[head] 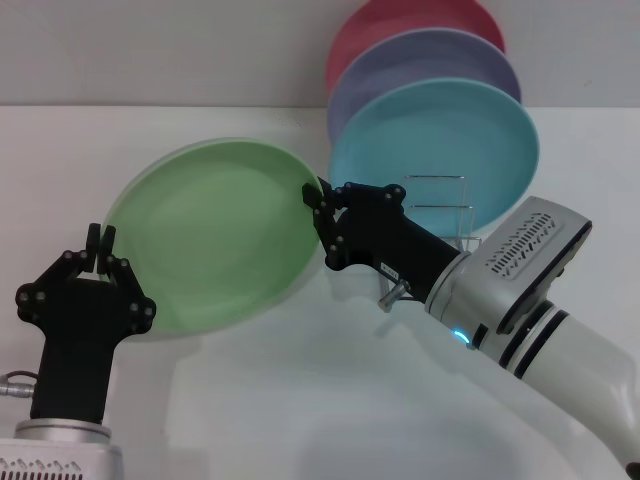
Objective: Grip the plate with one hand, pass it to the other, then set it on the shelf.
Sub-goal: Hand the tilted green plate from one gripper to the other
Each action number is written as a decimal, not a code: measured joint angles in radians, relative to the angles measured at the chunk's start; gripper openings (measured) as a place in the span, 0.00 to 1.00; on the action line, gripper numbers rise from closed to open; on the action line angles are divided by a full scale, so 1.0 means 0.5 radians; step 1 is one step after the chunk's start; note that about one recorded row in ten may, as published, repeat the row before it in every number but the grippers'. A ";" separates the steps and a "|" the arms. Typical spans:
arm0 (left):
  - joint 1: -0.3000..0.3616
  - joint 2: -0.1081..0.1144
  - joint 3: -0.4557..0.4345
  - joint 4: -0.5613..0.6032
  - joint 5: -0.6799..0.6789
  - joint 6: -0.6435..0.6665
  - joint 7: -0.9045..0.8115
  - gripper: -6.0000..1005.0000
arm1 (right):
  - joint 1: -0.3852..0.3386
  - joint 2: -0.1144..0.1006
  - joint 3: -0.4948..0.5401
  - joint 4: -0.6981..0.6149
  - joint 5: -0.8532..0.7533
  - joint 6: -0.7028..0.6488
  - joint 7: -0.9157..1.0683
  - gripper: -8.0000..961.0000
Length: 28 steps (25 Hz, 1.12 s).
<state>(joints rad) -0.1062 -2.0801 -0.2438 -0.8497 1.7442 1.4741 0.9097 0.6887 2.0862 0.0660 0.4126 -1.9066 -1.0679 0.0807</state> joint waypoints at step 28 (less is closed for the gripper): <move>0.017 0.032 0.056 0.099 0.261 0.187 -0.404 0.37 | -0.008 0.000 0.088 -0.036 0.005 0.002 -0.011 0.03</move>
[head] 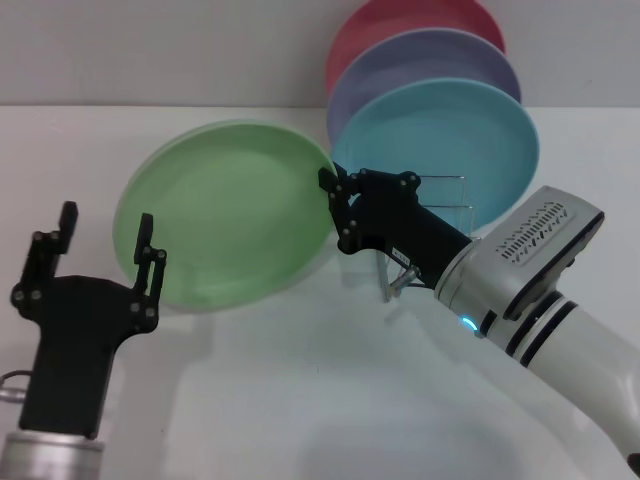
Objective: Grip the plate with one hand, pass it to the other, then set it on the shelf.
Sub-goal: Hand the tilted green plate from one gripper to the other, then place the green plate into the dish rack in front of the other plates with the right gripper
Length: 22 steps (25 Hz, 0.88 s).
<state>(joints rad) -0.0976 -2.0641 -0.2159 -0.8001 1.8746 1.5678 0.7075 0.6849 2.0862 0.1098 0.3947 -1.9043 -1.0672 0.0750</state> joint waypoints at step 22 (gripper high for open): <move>-0.101 -0.007 -0.154 0.659 0.144 0.479 -1.262 0.80 | -0.576 -0.029 0.096 -0.133 0.007 -1.267 0.019 0.03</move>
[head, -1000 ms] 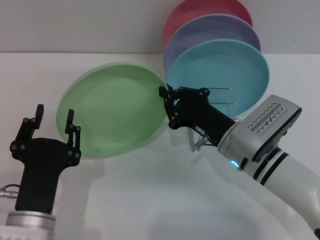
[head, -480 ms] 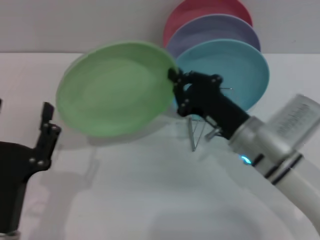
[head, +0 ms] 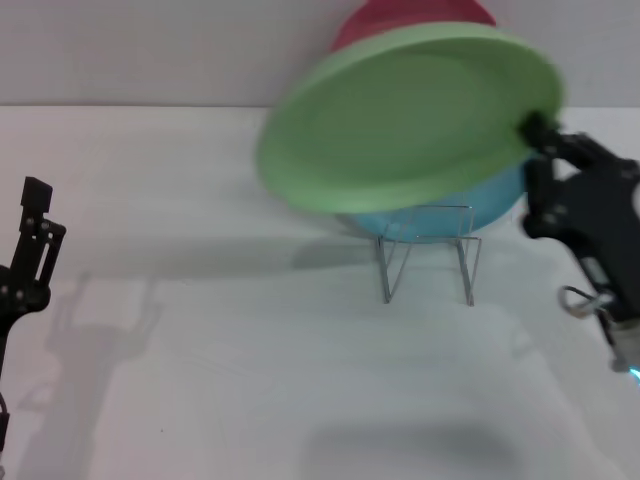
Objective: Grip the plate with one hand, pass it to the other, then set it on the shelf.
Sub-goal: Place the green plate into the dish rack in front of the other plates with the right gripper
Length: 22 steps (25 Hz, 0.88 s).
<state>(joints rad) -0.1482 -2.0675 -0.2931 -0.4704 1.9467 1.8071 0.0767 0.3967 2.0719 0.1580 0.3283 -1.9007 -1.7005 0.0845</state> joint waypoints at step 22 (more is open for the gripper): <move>-0.068 0.003 -0.047 0.009 0.000 -0.105 -0.186 0.80 | -0.128 0.010 0.137 -0.358 0.007 -0.105 -0.093 0.03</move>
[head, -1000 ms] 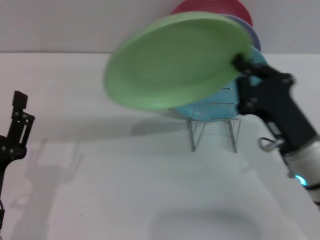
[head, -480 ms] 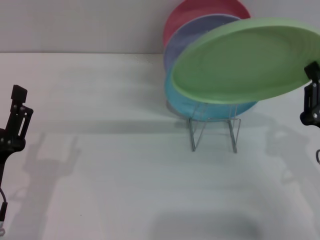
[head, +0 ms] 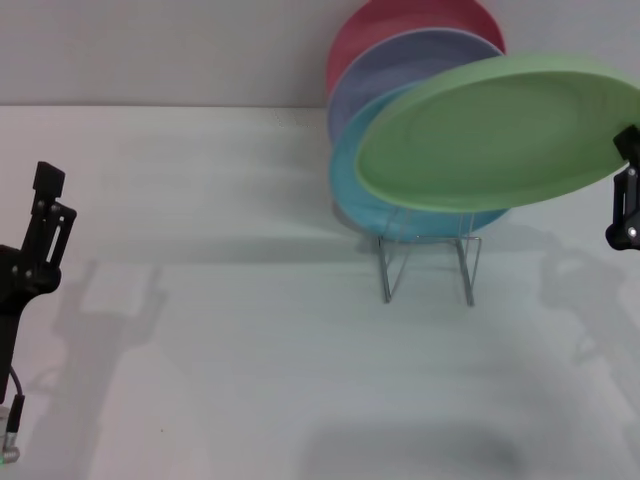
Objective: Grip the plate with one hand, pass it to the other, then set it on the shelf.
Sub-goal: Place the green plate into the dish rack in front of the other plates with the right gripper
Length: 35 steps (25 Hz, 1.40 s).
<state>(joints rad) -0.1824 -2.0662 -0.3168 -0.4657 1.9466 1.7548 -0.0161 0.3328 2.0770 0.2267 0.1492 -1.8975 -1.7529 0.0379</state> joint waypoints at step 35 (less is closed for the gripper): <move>-0.062 0.003 -0.005 -0.023 0.006 0.000 0.008 0.80 | -0.023 0.003 -0.085 -0.074 -0.022 0.374 -0.135 0.03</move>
<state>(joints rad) -0.2132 -2.0646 -0.3191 -0.4771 1.9495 1.7548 -0.0122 0.3213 2.0784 0.1844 0.1124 -1.9084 -1.5660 -0.0297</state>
